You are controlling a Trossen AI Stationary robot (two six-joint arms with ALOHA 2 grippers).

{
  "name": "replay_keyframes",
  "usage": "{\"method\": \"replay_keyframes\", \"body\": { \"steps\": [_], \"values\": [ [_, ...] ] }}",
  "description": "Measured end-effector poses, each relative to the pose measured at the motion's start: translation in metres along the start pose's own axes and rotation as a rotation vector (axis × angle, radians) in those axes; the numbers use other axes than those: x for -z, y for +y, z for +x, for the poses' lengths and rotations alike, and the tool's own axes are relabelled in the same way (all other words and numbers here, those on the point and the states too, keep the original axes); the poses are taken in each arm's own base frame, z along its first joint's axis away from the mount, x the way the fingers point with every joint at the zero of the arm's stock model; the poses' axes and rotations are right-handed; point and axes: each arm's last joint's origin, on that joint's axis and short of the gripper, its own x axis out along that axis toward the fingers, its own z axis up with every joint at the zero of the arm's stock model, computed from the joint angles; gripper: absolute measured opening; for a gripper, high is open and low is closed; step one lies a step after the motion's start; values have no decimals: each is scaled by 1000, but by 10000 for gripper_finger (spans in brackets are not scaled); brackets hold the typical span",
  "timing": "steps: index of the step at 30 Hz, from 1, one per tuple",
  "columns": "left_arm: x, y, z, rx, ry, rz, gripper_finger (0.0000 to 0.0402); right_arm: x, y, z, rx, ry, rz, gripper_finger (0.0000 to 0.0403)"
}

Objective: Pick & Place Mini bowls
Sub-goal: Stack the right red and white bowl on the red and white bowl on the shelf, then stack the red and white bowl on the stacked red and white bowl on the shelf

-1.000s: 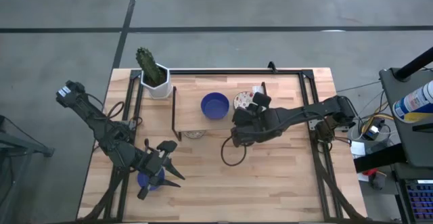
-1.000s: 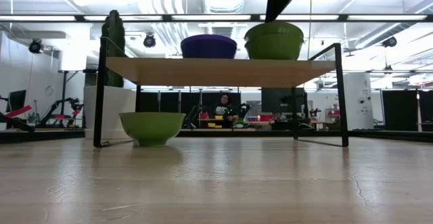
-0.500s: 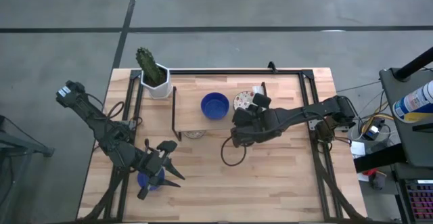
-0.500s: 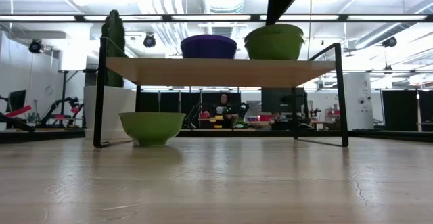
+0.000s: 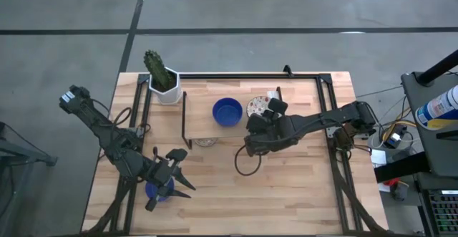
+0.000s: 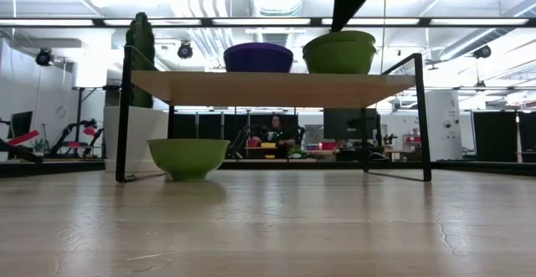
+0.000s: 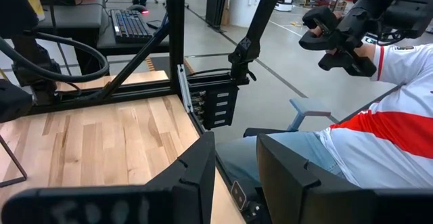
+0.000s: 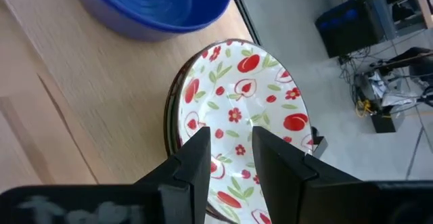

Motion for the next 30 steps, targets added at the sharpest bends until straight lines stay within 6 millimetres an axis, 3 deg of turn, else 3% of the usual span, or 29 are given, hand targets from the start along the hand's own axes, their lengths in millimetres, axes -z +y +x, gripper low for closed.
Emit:
{"method": "replay_keyframes", "body": {
  "steps": [10, 22, 30],
  "values": [
    [0, 0, 0, -1, 3, -1, 103, 11, -8, -1, 73, 80, -5, 105],
    [0, 0, 0, 0, -2, -5, 103, 17, -4, 5, 52, 125, -1, 105],
    [0, 0, 0, 0, -1, -7, 103, 14, -5, -2, 76, 76, -15, 105]
  ]
}}
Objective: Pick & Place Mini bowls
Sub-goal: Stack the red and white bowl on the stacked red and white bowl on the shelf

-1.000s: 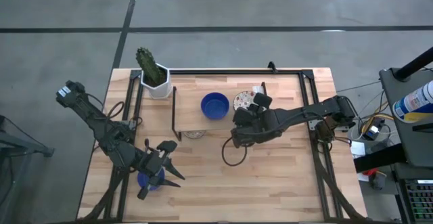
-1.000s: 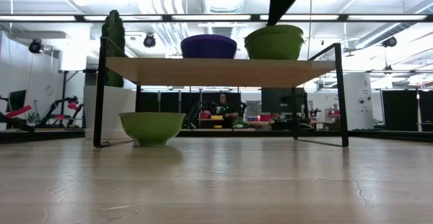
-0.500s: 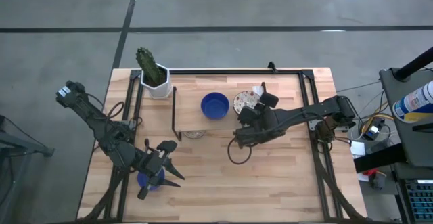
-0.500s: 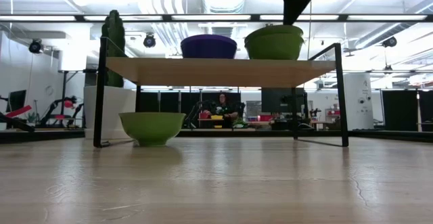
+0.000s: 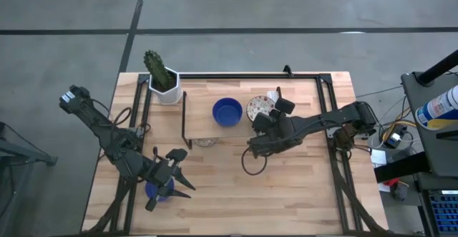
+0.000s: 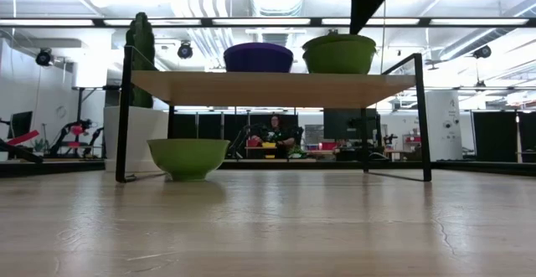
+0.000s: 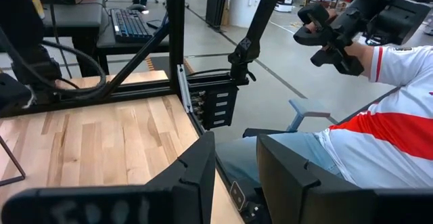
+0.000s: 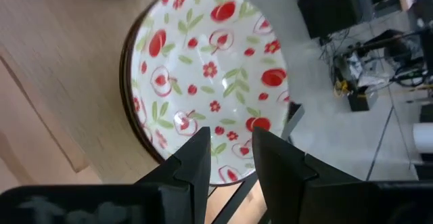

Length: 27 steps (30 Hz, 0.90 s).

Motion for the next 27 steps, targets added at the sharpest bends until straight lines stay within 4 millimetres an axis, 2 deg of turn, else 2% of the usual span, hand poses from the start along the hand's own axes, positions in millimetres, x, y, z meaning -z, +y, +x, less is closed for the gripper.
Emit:
{"method": "replay_keyframes", "body": {
  "steps": [6, 17, 21, 27],
  "values": [
    [0, 0, 0, 0, 1, 0, 103, -2, 4, -16, -32, -72, -26, 105],
    [5, 1, 0, -10, 53, 17, 103, 1, 52, -60, -330, -318, -259, 105],
    [19, 3, 2, -28, 108, 19, 103, 6, 60, -72, -379, -364, -248, 105],
    [44, 7, 6, -48, 163, 16, 103, 25, 75, -86, -419, -384, -233, 105]
  ]
}}
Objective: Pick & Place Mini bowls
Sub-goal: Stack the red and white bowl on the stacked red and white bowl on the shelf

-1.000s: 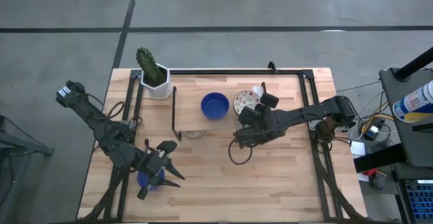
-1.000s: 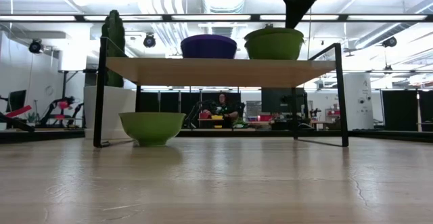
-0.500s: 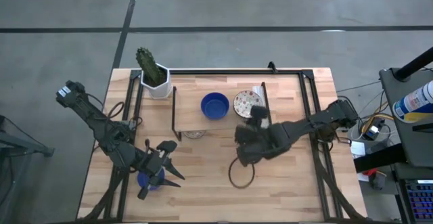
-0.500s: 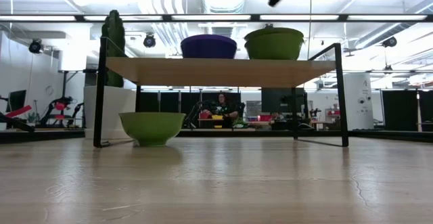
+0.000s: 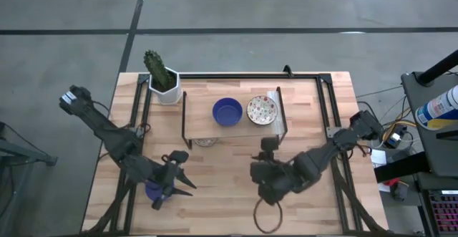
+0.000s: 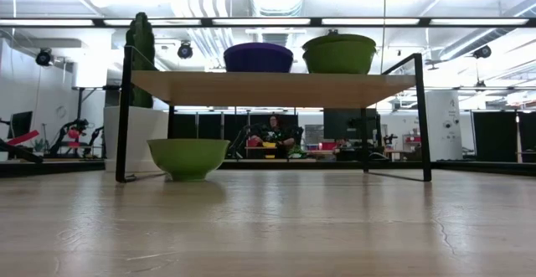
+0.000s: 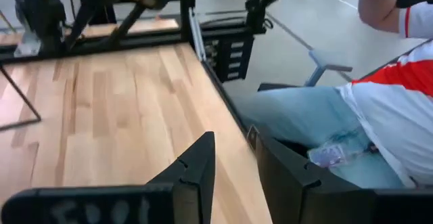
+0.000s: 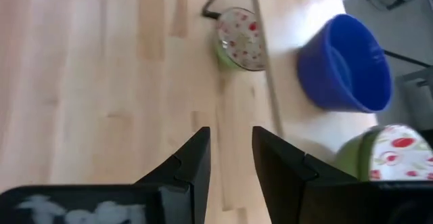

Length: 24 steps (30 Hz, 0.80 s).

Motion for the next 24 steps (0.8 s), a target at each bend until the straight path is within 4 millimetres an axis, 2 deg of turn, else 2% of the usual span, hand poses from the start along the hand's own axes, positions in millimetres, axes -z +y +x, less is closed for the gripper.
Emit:
{"method": "replay_keyframes", "body": {
  "steps": [5, 7, 11, 19, 24],
  "values": [
    [21, 3, 12, -16, 28, -115, 103, 13, 21, -2, 2, -23, -1, 105],
    [27, 5, 18, -86, 36, -109, 103, 20, 30, 0, 3, -31, -2, 105],
    [43, 2, 34, -316, 70, -10, 103, 35, 45, 3, -10, -27, -19, 105],
    [75, -1, 71, -471, 289, 182, 103, 59, 67, -2, -11, -35, 28, 105],
    [94, 2, 85, -612, 413, 245, 103, 68, 80, -6, -12, -81, 40, 105]
  ]
}}
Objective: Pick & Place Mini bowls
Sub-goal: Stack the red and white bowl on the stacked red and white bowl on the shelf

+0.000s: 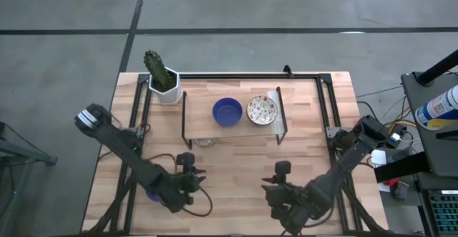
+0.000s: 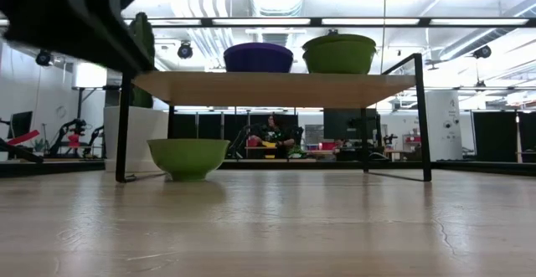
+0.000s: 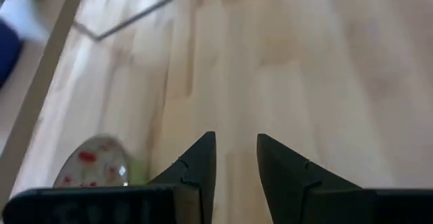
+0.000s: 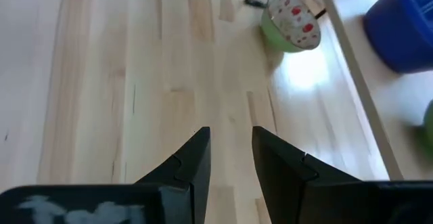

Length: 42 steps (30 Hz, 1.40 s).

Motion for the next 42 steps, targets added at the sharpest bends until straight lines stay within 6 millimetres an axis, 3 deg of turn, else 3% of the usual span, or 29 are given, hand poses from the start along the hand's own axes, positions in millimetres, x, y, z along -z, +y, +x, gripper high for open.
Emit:
{"method": "replay_keyframes", "body": {
  "steps": [7, 15, 23, 42],
  "values": [
    [15, -7, 19, -104, 85, 54, 103, 1, 7, -6, -2, -55, 16, 105],
    [28, 1, 41, -203, 193, 111, 103, 0, 9, -6, -9, -69, 28, 105],
    [33, 14, 50, -319, 238, 115, 103, 0, 9, -6, -11, -71, 31, 105],
    [33, 31, 63, -349, 300, 162, 103, -2, 10, -6, -23, -83, 45, 105]
  ]
}}
